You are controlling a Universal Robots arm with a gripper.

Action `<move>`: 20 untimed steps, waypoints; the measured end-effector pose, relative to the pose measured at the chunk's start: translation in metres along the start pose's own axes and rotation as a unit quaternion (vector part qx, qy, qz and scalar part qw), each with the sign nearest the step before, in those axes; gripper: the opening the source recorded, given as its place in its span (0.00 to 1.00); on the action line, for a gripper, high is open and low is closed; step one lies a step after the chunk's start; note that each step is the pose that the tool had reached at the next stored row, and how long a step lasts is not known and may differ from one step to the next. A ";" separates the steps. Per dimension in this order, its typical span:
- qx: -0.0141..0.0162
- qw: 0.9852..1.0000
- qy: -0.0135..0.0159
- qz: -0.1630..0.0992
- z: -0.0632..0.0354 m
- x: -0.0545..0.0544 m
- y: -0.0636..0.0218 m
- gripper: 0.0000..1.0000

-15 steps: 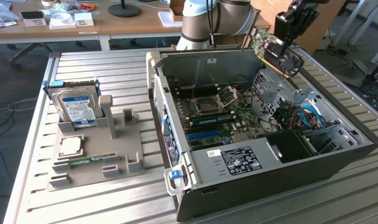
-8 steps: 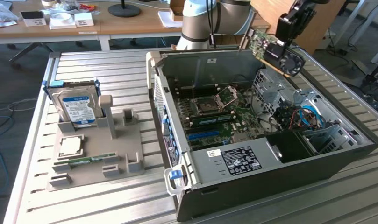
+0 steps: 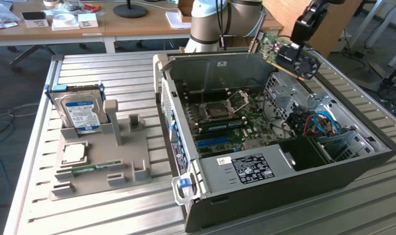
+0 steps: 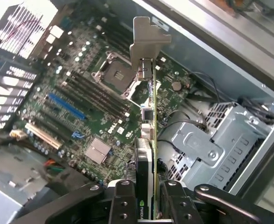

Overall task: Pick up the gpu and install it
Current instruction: 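Insert the gpu into the slot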

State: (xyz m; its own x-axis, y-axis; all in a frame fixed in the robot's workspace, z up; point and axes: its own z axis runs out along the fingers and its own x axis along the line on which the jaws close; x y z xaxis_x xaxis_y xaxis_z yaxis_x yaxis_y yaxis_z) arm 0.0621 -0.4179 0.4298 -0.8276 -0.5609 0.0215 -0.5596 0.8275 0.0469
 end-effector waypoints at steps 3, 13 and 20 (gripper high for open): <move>0.000 1.000 0.001 -0.023 0.0001 0.000 0.0000 0.27; 0.002 0.995 0.005 -0.102 0.0008 0.000 0.0000 0.27; 0.003 0.988 0.007 -0.152 0.0011 0.000 0.0000 0.27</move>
State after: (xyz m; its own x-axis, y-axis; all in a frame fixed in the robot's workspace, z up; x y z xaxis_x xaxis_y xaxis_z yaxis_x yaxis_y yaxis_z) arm 0.0621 -0.4179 0.4287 -0.6200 -0.7843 0.0215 -0.7830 0.6203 0.0468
